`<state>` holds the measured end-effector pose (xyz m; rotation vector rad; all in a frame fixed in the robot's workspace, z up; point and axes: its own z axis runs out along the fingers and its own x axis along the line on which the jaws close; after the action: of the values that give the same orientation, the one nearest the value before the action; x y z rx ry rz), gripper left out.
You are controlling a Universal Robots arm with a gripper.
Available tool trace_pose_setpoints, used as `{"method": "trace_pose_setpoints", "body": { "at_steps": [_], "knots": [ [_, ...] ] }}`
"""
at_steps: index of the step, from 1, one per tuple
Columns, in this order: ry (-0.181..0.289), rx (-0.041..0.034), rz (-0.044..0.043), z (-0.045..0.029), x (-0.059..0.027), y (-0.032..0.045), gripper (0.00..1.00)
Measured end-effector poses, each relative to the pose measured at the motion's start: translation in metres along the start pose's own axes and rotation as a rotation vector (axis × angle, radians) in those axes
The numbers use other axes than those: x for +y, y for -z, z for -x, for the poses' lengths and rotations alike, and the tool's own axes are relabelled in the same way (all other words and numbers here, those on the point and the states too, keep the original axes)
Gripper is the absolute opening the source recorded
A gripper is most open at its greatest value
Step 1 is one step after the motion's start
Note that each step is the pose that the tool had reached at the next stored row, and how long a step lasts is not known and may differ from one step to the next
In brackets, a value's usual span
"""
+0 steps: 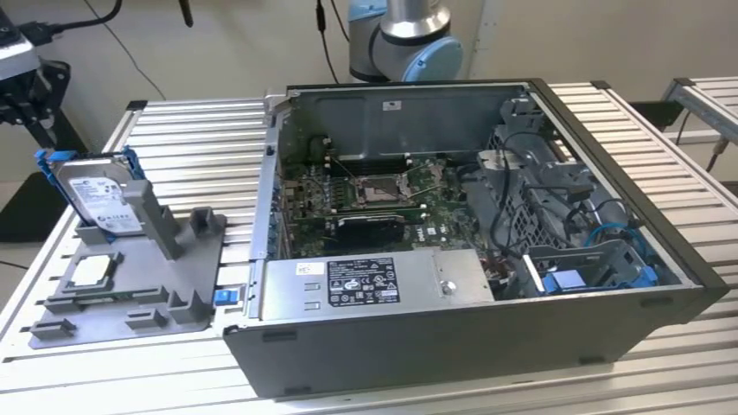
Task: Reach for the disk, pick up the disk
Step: 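Pick up the disk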
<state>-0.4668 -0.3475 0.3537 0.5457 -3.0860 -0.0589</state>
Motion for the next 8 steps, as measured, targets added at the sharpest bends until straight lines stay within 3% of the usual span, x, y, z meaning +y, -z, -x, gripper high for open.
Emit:
{"method": "trace_pose_setpoints", "body": {
  "at_steps": [8],
  "knots": [
    [0.146, 0.0055, -0.0001, 0.0, 0.0, 0.0, 0.0]
  ]
}}
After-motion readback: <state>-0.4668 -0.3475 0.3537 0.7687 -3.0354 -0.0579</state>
